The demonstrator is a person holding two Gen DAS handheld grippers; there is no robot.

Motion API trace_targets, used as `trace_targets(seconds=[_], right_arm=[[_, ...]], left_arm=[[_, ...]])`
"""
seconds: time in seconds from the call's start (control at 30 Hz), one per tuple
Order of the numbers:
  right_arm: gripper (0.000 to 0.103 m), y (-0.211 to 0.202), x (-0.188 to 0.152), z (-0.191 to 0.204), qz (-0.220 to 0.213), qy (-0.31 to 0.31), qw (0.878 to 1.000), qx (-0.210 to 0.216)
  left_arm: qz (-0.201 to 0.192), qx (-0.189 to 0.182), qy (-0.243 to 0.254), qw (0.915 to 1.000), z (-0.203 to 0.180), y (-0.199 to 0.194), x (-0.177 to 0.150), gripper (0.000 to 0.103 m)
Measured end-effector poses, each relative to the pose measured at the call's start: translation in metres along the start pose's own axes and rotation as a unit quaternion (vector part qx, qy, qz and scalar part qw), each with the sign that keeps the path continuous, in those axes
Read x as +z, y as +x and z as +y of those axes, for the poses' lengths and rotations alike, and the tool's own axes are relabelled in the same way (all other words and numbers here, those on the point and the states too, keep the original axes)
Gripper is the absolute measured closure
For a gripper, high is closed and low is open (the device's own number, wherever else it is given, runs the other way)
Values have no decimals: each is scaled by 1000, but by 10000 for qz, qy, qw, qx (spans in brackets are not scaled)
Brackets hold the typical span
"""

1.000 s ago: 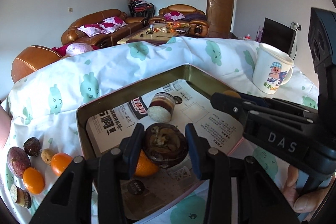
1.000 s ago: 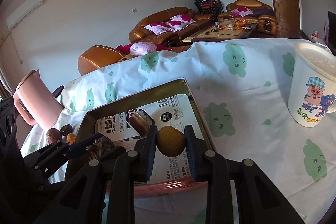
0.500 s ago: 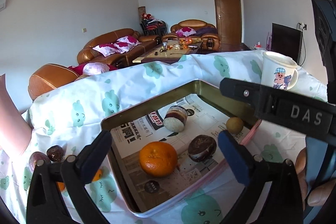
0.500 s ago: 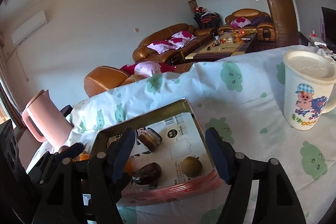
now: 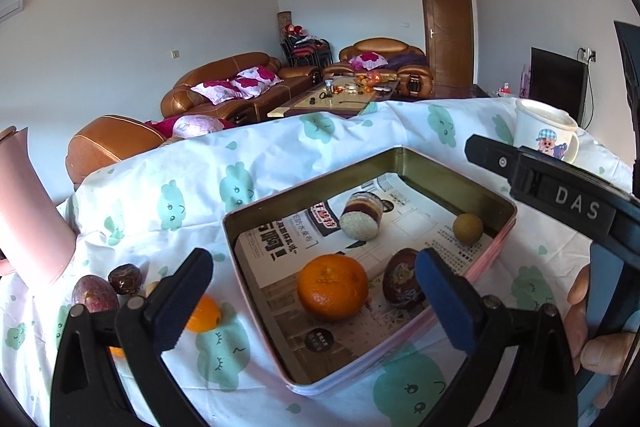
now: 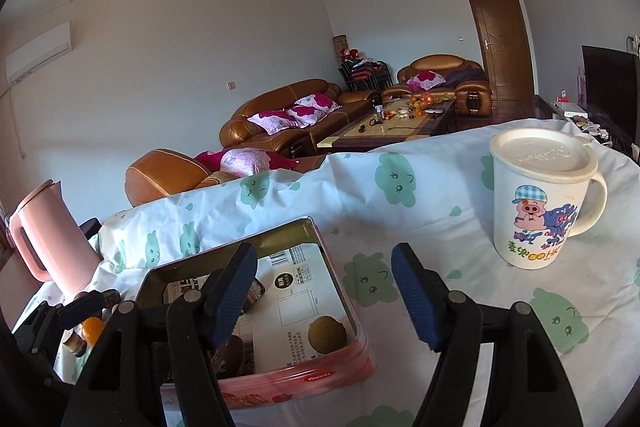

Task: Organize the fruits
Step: 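Grasp an orange from the cloth with the right tool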

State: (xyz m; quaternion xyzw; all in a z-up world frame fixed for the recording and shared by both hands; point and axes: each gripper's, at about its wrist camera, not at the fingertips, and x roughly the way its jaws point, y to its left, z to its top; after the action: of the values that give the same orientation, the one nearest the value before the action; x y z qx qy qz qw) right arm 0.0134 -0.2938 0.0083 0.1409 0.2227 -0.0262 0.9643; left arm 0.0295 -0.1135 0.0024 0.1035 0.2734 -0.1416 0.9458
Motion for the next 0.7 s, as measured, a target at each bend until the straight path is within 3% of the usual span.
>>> trace_targets(seconds=[0.23,0.7], right_arm=[[32,-7,-3,3,-118,-42,9999,-82],[32,-22,-11,9,-215,40,9991,-367]], left_arm=[[47,134,-72,9999,18,-4,-10,0],[69,52,-352,9993,59,-19,-21,0]])
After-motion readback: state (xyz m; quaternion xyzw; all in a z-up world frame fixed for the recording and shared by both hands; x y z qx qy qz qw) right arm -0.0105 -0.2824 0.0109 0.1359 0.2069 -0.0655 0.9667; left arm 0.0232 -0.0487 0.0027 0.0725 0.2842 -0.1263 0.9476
